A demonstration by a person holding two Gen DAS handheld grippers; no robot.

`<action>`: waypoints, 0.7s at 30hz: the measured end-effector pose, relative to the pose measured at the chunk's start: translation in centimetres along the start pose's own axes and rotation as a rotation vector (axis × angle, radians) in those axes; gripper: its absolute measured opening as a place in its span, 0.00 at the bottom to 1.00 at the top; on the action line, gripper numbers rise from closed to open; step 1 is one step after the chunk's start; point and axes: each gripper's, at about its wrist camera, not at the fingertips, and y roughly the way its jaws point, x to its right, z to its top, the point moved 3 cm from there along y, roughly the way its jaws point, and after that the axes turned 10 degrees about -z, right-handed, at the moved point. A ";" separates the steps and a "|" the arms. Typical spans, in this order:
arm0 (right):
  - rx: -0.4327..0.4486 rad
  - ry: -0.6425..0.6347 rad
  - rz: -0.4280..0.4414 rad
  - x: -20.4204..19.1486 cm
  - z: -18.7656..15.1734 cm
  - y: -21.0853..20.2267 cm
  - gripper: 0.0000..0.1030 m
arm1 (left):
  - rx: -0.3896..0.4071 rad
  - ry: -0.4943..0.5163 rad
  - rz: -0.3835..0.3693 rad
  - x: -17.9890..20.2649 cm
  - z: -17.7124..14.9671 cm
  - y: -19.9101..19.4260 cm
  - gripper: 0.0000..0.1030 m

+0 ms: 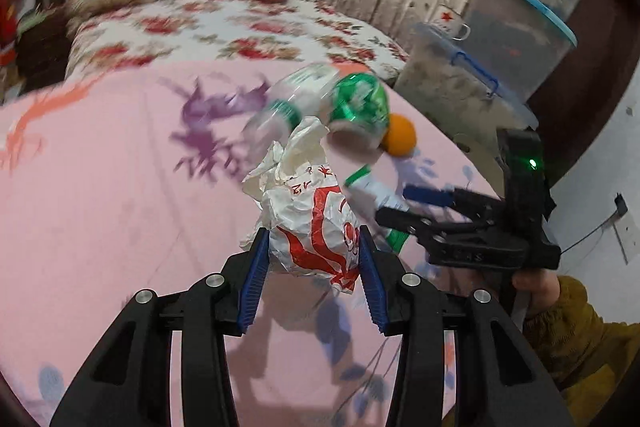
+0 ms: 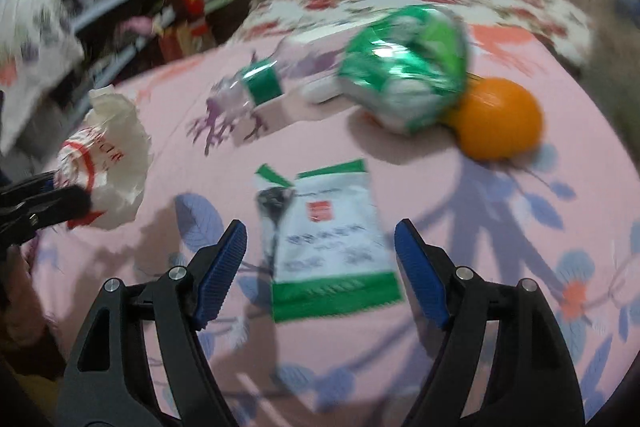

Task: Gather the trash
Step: 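Grasp the green-white packet with right while left holds the plastic bag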

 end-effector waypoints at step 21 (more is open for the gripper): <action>0.186 0.319 -0.163 16.3 -4.6 -7.3 0.08 | -0.184 0.172 -0.222 13.0 5.3 12.5 0.40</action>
